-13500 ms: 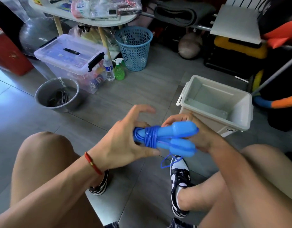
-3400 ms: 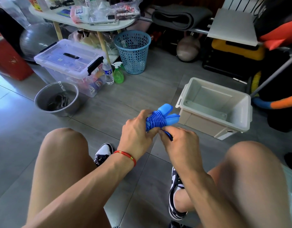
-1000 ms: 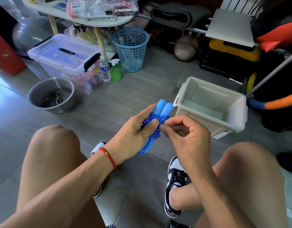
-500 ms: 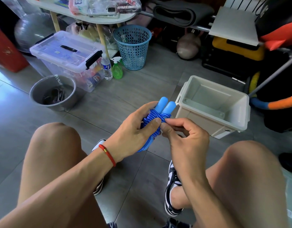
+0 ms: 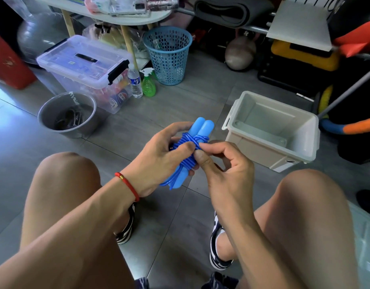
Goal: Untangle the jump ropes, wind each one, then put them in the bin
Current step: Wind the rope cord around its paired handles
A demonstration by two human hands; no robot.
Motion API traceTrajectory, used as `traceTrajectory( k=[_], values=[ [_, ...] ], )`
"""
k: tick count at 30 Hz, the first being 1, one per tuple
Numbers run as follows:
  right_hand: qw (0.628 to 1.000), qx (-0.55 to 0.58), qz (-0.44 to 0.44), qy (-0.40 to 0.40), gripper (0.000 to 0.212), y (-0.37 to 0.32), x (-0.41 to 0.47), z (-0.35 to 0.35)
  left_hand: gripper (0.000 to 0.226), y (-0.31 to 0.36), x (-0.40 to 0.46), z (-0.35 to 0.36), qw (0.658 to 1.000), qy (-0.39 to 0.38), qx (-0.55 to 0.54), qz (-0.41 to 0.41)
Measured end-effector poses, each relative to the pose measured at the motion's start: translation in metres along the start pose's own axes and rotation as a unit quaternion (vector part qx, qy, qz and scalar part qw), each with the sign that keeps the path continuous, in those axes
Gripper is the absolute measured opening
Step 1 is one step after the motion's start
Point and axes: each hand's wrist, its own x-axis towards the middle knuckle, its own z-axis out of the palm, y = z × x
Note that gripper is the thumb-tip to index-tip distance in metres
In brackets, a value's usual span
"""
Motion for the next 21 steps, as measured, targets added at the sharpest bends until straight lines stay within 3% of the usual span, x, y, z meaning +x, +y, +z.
traceTrajectory(
  k=[6,8,14,21],
  values=[
    [0.998,0.006,-0.016,-0.066,0.014,-0.012,0.003,-0.005,0.048,0.0,-0.002,0.0,1.0,-0.003,-0.01,-0.004],
    [0.998,0.015,0.001,-0.054,0.013,-0.011,0.003,-0.005,0.048,0.0,-0.005,0.0,1.0,-0.012,0.023,0.01],
    [0.999,-0.033,-0.007,-0.002,0.009,-0.006,0.002,-0.003,0.011,0.003,-0.009,0.006,0.999,-0.014,0.04,0.012],
    [0.999,0.012,0.036,0.033,0.008,-0.008,-0.003,0.006,0.01,0.001,-0.01,0.007,0.994,0.027,0.093,0.043]
  ],
)
